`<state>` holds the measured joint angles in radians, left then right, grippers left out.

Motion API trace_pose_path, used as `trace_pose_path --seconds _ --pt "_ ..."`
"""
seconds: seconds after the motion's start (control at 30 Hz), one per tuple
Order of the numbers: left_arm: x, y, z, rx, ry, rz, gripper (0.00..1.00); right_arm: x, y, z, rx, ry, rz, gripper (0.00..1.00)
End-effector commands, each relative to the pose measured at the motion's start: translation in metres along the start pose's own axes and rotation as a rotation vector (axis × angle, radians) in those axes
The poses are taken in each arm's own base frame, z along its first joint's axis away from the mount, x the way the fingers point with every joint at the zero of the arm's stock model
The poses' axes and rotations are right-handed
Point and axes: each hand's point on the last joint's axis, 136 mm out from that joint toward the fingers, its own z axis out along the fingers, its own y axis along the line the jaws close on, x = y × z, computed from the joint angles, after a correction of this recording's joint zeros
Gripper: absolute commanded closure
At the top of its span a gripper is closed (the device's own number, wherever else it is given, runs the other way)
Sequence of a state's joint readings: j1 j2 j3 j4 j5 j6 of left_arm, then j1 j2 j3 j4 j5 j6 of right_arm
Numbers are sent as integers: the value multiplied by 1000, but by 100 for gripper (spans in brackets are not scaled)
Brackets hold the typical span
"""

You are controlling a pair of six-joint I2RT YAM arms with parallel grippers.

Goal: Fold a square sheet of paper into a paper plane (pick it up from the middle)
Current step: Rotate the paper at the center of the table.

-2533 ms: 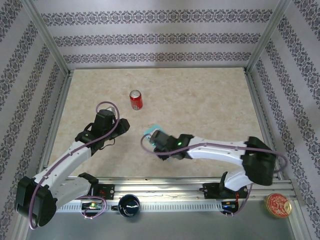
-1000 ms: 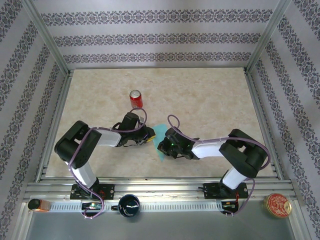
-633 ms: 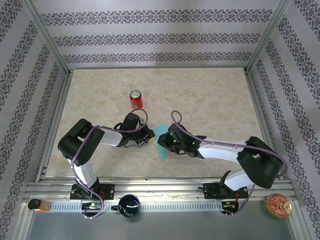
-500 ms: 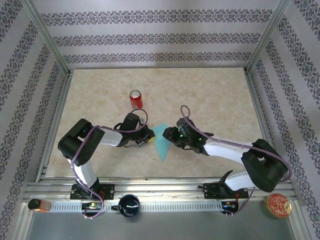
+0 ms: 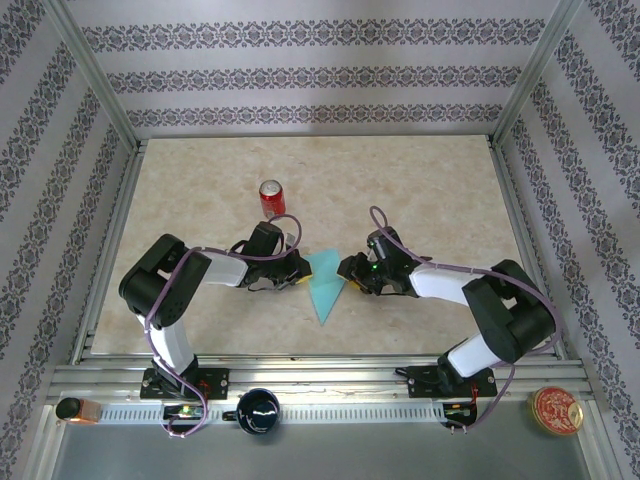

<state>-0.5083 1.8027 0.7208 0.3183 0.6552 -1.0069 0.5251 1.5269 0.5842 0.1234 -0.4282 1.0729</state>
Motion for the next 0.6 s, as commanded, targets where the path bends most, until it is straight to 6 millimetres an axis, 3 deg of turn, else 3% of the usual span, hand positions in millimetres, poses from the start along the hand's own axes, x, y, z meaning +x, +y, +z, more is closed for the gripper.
trace_pose_path --seconds 0.0,0.13,0.3,0.57 --pt "12 15 10 -49 58 17 92 -4 7 2 -21 17 -7 57" --pt "12 15 10 -53 59 21 92 -4 8 3 -33 20 -8 57" --pt "11 11 10 -44 66 43 92 -2 30 6 -141 62 -45 60" --pt "11 11 13 -69 103 100 92 -15 44 6 -220 97 -119 64"
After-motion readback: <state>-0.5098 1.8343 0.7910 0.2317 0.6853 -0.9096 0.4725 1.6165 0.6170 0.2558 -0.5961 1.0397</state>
